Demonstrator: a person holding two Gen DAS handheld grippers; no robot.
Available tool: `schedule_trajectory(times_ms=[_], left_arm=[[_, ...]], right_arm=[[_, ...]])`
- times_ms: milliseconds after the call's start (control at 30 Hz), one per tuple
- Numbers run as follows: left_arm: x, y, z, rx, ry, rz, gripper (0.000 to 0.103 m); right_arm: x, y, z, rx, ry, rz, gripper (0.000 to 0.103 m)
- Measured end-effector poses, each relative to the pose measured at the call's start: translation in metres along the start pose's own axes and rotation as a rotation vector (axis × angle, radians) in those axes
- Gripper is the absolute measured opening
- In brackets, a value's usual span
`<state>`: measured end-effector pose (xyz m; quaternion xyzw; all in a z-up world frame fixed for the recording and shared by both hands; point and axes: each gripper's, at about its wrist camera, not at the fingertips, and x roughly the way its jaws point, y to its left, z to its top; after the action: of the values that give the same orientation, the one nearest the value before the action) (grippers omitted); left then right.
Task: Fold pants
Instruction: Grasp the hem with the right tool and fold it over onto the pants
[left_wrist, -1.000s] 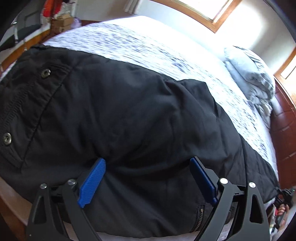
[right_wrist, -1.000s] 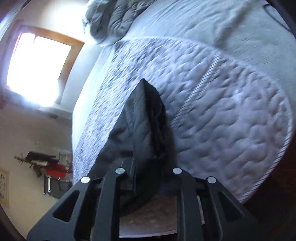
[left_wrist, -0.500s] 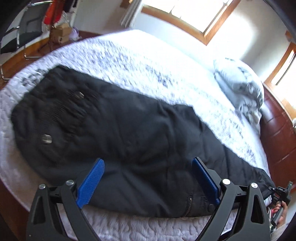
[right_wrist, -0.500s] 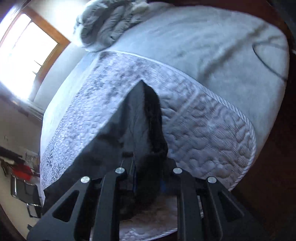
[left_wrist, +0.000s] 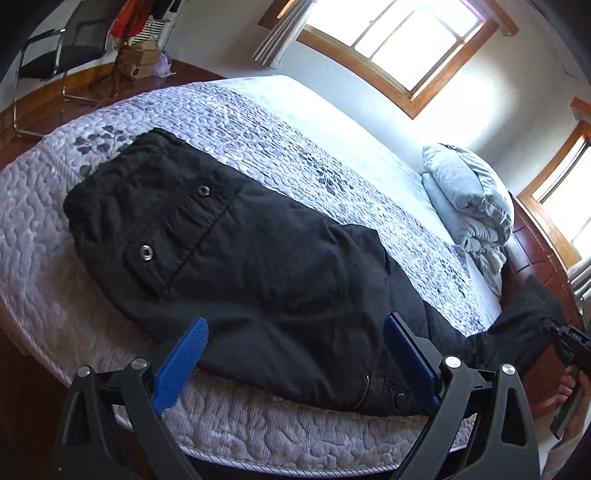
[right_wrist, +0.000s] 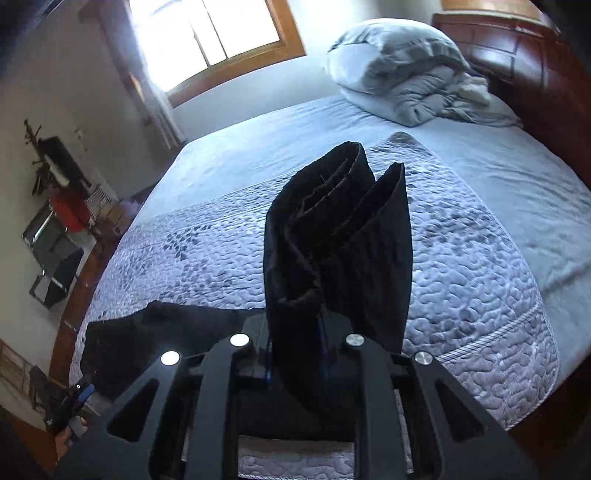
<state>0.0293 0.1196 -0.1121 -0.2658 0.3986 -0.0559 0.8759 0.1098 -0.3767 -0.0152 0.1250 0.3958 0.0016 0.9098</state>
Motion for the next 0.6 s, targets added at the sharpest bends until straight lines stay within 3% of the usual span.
schedule_trajectory(times_ms=[167,300,600], left_arm=[[-0.018,0.022,-0.004,-0.067,-0.033,-0.005,0.097],[-0.029,0.04,-0.005,-0.104,-0.053,0.009,0.097],[-0.044,0.053,-0.003,-0.115,-0.079,0.012,0.097]], right_arm=[[0.036,0.077,-0.014,-0.162,0.09,0.006,0.017],[0.069,0.117,-0.038,-0.227,0.176,0.033,0.017],[0.117,0.155,-0.084,-0.29,0.299,0.017,0.018]])
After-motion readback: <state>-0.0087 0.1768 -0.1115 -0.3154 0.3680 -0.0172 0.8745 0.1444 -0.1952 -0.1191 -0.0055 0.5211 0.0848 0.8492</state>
